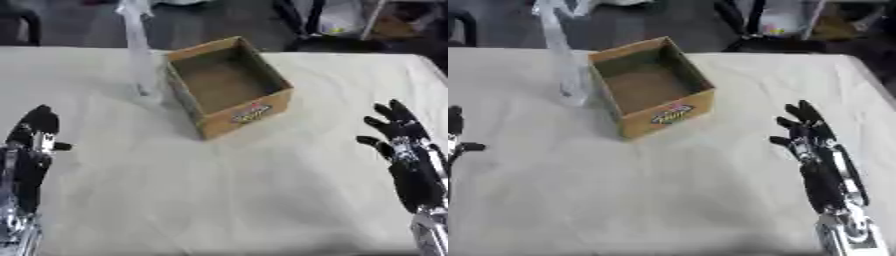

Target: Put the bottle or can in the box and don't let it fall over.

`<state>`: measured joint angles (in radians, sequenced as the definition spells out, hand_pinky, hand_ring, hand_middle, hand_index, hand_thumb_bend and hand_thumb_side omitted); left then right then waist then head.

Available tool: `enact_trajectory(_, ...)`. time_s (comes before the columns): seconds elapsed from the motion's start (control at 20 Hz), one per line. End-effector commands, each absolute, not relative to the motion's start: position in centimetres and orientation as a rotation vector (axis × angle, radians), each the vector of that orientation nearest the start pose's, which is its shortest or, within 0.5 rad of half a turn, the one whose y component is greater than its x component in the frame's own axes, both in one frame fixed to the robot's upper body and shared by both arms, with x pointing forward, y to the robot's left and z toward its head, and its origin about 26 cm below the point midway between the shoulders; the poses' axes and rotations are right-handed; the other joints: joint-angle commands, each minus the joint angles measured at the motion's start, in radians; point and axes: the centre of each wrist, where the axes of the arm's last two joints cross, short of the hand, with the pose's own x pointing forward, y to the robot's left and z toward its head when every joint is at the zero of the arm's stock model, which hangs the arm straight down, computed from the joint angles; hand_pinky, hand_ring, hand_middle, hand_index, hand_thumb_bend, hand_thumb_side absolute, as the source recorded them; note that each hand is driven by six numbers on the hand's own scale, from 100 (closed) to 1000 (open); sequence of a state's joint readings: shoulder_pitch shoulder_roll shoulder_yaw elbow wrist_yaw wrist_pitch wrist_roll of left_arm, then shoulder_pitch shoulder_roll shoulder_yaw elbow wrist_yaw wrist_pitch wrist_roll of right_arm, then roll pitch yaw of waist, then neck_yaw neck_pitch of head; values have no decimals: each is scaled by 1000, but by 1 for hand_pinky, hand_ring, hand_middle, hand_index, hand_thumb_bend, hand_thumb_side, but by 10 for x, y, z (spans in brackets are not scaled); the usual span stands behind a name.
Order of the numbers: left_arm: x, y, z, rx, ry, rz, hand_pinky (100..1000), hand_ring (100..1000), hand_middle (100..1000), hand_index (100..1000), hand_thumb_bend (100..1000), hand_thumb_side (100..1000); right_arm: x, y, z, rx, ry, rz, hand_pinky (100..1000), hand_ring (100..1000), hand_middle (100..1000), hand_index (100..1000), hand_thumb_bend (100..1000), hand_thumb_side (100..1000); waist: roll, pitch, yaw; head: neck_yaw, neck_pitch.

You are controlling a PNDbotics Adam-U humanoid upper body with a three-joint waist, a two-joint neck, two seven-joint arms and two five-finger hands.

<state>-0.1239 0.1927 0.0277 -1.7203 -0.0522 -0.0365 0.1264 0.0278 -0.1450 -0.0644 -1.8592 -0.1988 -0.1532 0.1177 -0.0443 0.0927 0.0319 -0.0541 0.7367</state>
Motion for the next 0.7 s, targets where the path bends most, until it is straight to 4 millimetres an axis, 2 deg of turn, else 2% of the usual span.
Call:
enact_trajectory(0.05,305,277,81,277,-1916,-98,567,1000,906,848,412,719,264,-288,73,80,-2011,76,735,904,929,1000,100,531,4,-9,-1,0,-6)
enact_trajectory(0.5,305,277,82,279,-1917,-97,566,1000,907,847,414,717,264,-288,73,79,-2010,73,735,904,929,1000,100,530,5,-9,-3,-2,-8)
enact_trajectory(0.7,307,278,88,285,-1936,-107,567,1000,906,847,416,714,264,-288,73,79,-2010,73,735,904,929,1000,100,530,6,-10,-4,-1,-7)
